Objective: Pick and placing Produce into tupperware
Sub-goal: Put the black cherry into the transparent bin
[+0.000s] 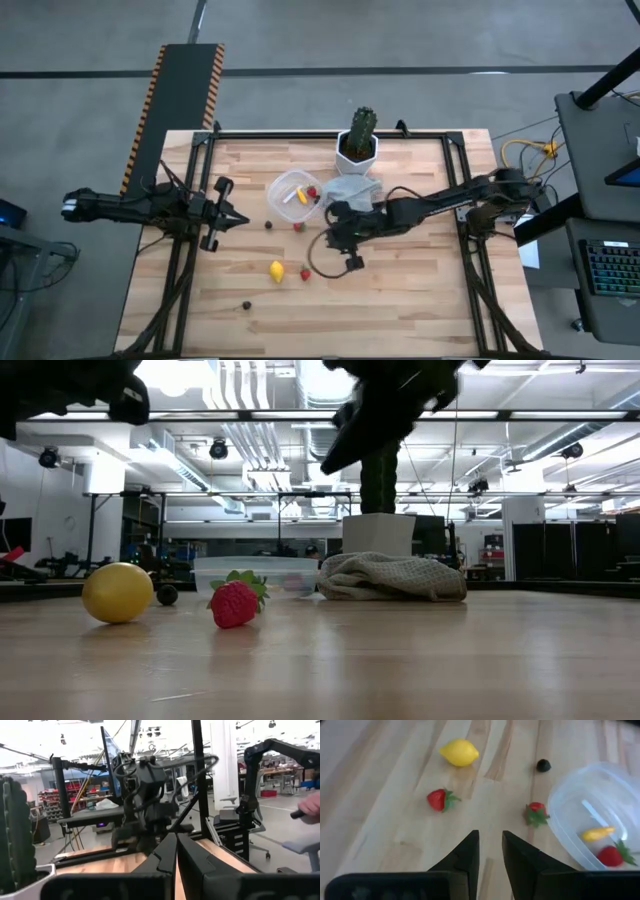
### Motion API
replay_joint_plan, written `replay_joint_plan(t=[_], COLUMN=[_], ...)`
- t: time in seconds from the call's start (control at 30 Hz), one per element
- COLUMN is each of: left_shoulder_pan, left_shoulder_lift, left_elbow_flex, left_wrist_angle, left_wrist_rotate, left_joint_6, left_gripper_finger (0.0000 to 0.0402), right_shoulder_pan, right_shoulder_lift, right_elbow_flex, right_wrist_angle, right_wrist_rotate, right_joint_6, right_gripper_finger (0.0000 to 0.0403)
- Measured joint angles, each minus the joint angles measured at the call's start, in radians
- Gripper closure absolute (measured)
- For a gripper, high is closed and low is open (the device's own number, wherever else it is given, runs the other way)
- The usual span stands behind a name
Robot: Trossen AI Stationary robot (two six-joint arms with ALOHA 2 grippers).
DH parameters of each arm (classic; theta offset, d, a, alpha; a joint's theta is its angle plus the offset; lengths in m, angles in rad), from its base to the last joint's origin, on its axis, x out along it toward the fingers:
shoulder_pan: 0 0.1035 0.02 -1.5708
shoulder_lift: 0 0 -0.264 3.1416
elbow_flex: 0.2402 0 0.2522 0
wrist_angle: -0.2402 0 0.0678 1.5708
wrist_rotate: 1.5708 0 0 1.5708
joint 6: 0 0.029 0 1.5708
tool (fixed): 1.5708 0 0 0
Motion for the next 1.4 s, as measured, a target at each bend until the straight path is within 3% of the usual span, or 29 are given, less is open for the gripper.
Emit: replay_joint_plan(t=[0.23,0.47,0.63,0.87,1.03,1.13,1.27,1.4], left_shoulder_pan=[0.0,0.0,0.0,-0.015,-0.036,-0.037,-0.038,-0.042], left_shoulder_lift=[0.01,0.056,0.214,0.515,0.694,0.775,0.826,0.855], left_elbow_flex=[0.018,0.063,0.213,0.54,0.78,0.875,0.929,0.925], left_wrist_angle=[-0.001,-0.005,-0.102,-0.492,-0.944,-1.207,-1.41,-1.441], left_wrist_rotate=[-0.001,-0.086,-0.167,-0.347,-0.572,-0.596,-0.521,-0.365], left_joint_6=[0.015,0.142,0.269,0.291,0.092,-0.092,-0.34,-0.475], left_gripper_finger=[0.0402,0.0402,0.0402,0.0402,0.0402,0.0402,0.0402,0.0402], right_shoulder_pan=[0.043,0.076,0.073,0.069,0.069,0.065,0.052,0.033], right_shoulder_lift=[-0.353,-0.611,-0.685,-0.699,-0.701,-0.704,-0.701,-0.698], right_elbow_flex=[-0.285,-0.612,-0.754,-0.811,-0.812,-0.812,-0.812,-0.812], right_wrist_angle=[0.14,0.486,0.64,0.649,0.649,0.648,0.645,0.646], right_wrist_rotate=[0.062,0.067,0.089,0.178,0.204,0.22,0.236,0.236], right_joint_6=[0.076,0.044,-0.004,-0.029,-0.048,-0.071,-0.104,-0.104], right_gripper_finger=[0.034,0.0338,0.0337,0.0341,0.0335,0.0331,0.033,0.0334])
